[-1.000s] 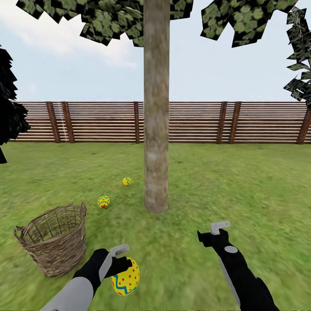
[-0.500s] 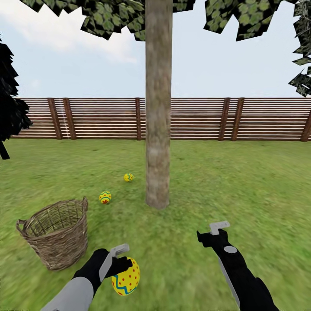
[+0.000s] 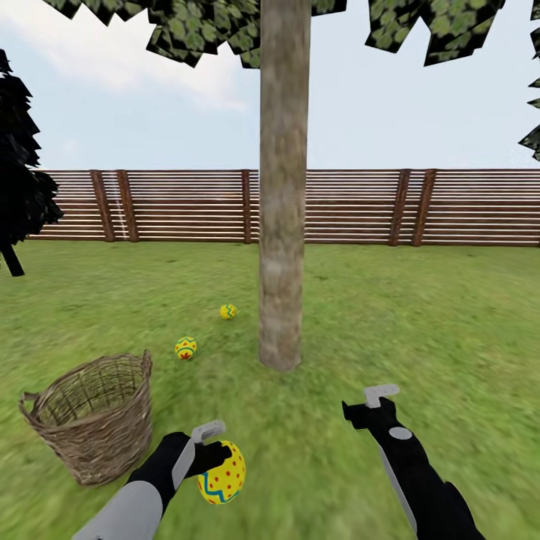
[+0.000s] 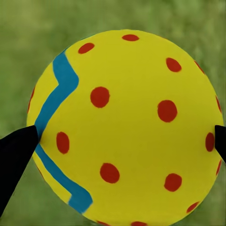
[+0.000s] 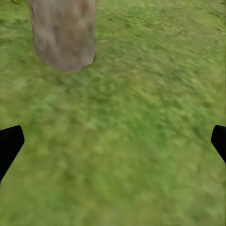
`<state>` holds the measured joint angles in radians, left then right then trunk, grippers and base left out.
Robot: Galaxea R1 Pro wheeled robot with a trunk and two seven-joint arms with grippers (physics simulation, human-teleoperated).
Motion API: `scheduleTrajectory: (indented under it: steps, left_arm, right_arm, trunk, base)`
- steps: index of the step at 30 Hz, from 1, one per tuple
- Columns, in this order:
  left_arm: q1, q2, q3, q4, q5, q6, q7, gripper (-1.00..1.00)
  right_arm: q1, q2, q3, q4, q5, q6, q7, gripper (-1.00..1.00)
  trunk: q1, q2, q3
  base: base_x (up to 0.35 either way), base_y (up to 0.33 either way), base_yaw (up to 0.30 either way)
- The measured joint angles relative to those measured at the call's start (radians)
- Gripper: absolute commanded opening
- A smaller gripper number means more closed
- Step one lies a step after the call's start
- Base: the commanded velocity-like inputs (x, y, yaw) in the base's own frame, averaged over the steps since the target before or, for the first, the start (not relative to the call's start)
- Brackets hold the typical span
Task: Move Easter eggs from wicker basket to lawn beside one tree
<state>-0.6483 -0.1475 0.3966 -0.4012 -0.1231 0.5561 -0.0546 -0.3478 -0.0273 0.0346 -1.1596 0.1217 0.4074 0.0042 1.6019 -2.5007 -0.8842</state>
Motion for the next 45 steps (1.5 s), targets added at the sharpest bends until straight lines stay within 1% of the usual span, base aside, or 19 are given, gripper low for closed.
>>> scheduleTrajectory:
  steps: [2, 4, 7, 15, 18, 21, 28, 37, 40, 45]
  left_arm:
    - [0.000, 0.000, 0.000, 0.000, 0.000, 0.000, 0.000, -1.00]
    - [0.000, 0.000, -0.002, 0.026, 0.000, -0.002, 0.000, -1.00]
    - [0.000, -0.003, -0.003, 0.036, -0.001, -0.005, 0.000, -1.00]
    - [0.000, -0.012, -0.002, 0.037, -0.003, -0.008, 0.001, -1.00]
    - [0.000, -0.013, -0.001, 0.037, -0.002, -0.011, 0.001, -1.00]
    - [0.000, -0.018, -0.003, 0.048, -0.004, -0.046, 0.006, -1.00]
    - [0.000, -0.019, -0.003, 0.050, -0.005, -0.050, 0.006, -1.00]
    - [0.000, -0.017, -0.002, 0.049, -0.003, -0.050, 0.005, -1.00]
    - [0.000, -0.017, -0.001, 0.049, -0.002, -0.051, 0.004, -1.00]
    - [0.000, -0.017, -0.002, 0.049, -0.003, -0.054, 0.006, -1.00]
  right_arm:
    - [0.000, 0.000, 0.000, 0.000, 0.000, 0.000, 0.000, 1.00]
    - [0.000, 0.001, 0.000, 0.000, 0.000, 0.000, 0.000, 1.00]
    - [0.000, 0.000, 0.000, 0.000, 0.000, 0.000, 0.000, 1.00]
    - [0.000, 0.001, 0.000, 0.000, 0.000, 0.001, 0.000, 1.00]
    - [0.000, 0.001, 0.000, 0.001, 0.000, 0.000, 0.000, 1.00]
    - [0.000, 0.001, 0.000, 0.000, 0.001, 0.001, 0.000, 1.00]
    - [0.000, -0.001, 0.000, 0.000, 0.000, 0.001, 0.000, 1.00]
    - [0.000, -0.003, 0.000, 0.007, -0.001, 0.000, 0.006, 1.00]
    - [0.000, -0.004, -0.001, 0.008, -0.009, -0.001, 0.006, 1.00]
    - [0.000, -0.004, -0.001, 0.005, -0.012, -0.003, 0.005, 1.00]
  trunk:
    - [0.000, 0.000, 0.000]
    - [0.000, 0.000, 0.000]
    - [0.000, 0.000, 0.000]
    - [0.000, 0.000, 0.000]
    - [0.001, 0.000, 0.000]
    - [0.001, 0.000, 0.000]
    - [0.001, 0.000, 0.000]
    - [0.001, 0.000, 0.000]
    - [0.000, 0.000, 0.000]
    - [0.000, 0.000, 0.000]
  base:
    - [0.331, 0.000, 0.063]
    - [0.332, 0.000, 0.063]
    - [0.331, -0.031, 0.063]
    - [0.262, -0.208, 0.042]
    - [0.036, -0.106, 0.001]
    - [0.003, -0.285, 0.000]
    - [0.000, -0.263, 0.000]
    - [0.000, -0.010, 0.000]
    - [0.164, 0.000, 0.000]
    - [0.053, 0.000, 0.000]
